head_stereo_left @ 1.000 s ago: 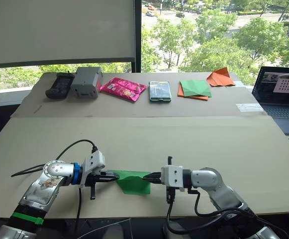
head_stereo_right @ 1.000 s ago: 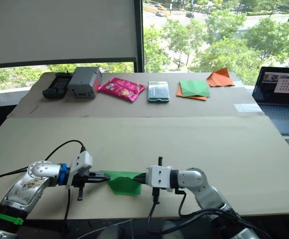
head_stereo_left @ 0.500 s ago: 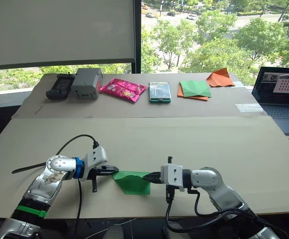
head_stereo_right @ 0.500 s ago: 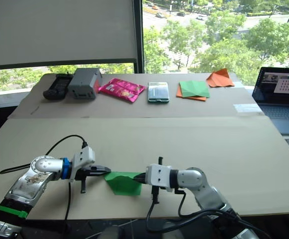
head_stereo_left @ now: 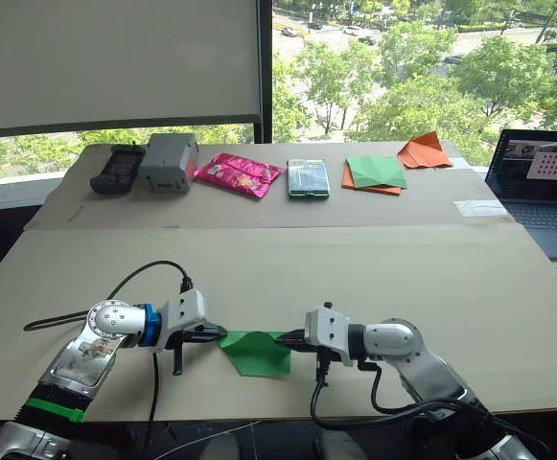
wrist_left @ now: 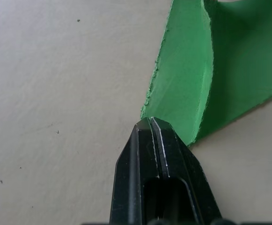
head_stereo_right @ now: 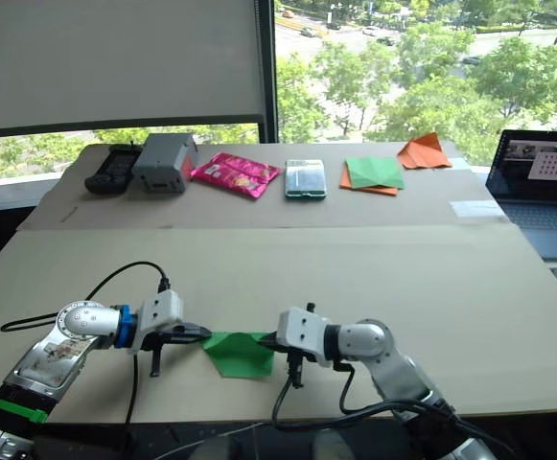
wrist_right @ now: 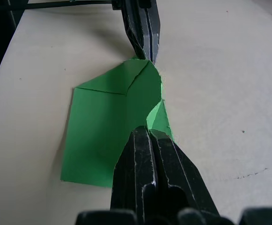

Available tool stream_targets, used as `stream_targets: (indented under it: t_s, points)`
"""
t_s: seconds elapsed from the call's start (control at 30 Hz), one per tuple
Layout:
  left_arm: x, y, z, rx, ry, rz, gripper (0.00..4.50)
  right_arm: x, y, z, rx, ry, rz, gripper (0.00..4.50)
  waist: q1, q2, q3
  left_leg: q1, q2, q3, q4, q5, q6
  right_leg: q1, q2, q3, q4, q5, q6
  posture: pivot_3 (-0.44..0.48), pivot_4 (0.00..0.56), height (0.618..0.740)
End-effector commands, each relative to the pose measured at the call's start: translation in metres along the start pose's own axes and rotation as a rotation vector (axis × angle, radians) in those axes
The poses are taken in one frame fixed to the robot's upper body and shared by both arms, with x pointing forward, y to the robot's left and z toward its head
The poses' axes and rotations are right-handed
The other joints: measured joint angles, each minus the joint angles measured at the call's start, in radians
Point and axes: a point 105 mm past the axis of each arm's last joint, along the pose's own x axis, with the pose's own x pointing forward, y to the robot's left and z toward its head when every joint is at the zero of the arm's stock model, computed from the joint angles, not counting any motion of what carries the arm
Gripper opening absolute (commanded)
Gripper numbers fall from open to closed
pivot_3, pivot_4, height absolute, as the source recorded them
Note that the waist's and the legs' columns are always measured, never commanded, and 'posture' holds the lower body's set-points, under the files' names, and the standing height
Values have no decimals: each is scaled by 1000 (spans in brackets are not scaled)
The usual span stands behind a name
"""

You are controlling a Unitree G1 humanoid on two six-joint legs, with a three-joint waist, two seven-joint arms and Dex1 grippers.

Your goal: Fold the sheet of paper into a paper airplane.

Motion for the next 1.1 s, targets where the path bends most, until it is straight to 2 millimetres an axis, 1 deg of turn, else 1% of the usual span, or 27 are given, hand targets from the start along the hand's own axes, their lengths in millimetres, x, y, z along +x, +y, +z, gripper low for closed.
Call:
stream_targets:
  t_s: [0.03, 0.1, 0.3, 0.53, 0.8, 0.97, 1.1]
  points:
    - [7, -11, -20, -35, 72, -42, 23, 5, -6, 15, 16, -37, -18, 0, 0, 1, -1, 0, 0, 0, 0, 0, 0, 0, 0, 0, 0, 0, 0, 0, 150, 740]
    - [7, -11, -21, -29, 72, -41, 23, 7, -10, 15, 32, -24, -36, 0, 0, 1, -1, 0, 0, 0, 0, 0, 0, 0, 0, 0, 1, 0, 0, 0, 150, 740]
    - [6, -10, -22, -21, 71, -39, 23, 11, -8, 8, 45, 23, -25, 0, 0, 1, -2, 0, 0, 0, 0, 0, 0, 0, 0, 0, 1, 0, 0, 0, 150, 740]
    - [7, -7, -21, -17, 74, -30, 23, 13, 4, -6, 102, 96, -1, 0, 0, 1, -4, 0, 0, 0, 0, 0, 0, -1, 0, 0, 0, 0, 0, 0, 150, 740]
    - [7, -4, -21, -12, 78, -22, 23, 12, 1, -7, 117, 107, -26, 0, 0, 1, -6, 0, 0, 0, 0, 0, 0, -1, 0, 0, 0, 0, 0, 0, 150, 740]
    - [7, -3, -20, -5, 79, -19, 23, 14, 4, -15, 131, 152, -32, 0, 0, 1, -8, 0, 0, 0, 0, 0, 0, -1, 0, 0, 0, 0, 0, 0, 150, 740]
    - [7, 0, -14, -4, 53, -7, 23, 13, 4, -18, 136, 165, -33, 0, 0, 0, -9, 0, 0, 0, 0, 0, 0, -1, 0, 0, 0, 0, 0, 0, 150, 740]
